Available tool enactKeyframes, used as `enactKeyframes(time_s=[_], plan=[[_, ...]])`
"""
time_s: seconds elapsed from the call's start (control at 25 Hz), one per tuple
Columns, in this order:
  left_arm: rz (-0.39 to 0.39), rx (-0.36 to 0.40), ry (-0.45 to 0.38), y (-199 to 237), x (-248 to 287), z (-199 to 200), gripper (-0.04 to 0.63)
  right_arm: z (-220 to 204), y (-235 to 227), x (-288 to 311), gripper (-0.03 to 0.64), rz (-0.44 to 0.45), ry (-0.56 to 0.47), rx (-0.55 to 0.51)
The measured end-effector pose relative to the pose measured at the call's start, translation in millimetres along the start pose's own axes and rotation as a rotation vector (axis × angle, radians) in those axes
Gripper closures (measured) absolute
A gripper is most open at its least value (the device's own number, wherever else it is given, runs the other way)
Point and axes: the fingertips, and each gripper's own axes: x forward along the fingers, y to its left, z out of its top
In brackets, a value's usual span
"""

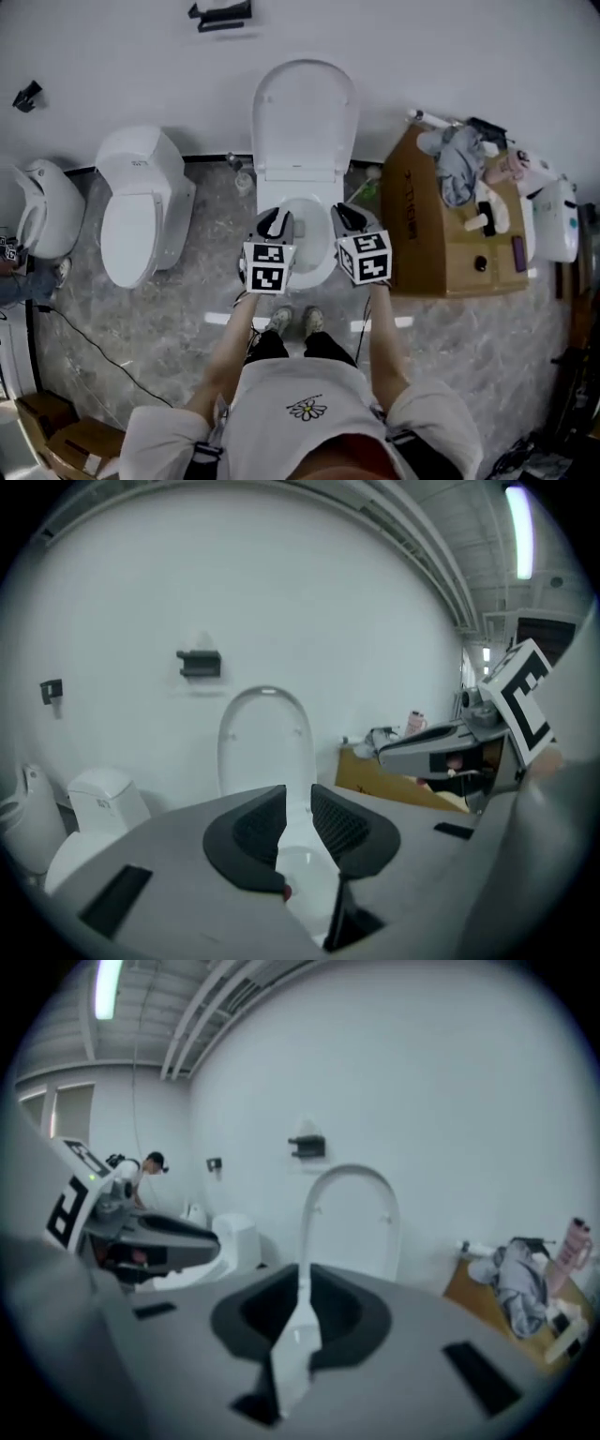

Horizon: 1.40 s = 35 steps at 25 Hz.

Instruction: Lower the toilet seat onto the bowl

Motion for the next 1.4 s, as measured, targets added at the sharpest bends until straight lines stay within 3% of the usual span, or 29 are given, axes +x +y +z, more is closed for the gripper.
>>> enactKeyframes(time_s=[0.24, 0.44, 0.6, 0.8, 1.4], plan=[[0.024, 0.034, -0.315, -13.4, -76.9, 129.1, 0.537, 107.9, 33.4, -75.6, 0.563, -0.047, -0.299, 0.029], [0.072, 0.017, -0.460, -5.4, -131.3, 160.3, 0.563, 134.1, 48.3, -111.5, 0.565, -0.179, -0.407, -0.032], [0.135, 0.018, -0.508, 1.3, -148.5, 158.2, 0.572, 134.4, 63.1, -126.4, 0.574, -0.250, -0.444, -0.118], [0.162, 0.034, -0.550, 4.3, -160.2, 149.9, 0.574, 119.8, 73.2, -131.0, 0.580, -0.272, -0.461, -0.095], [0.184, 0.011, -0.514, 15.8, -148.1, 145.2, 0.574, 111.0, 71.5, -119.8, 0.586, -0.259, -0.415, -0.088]])
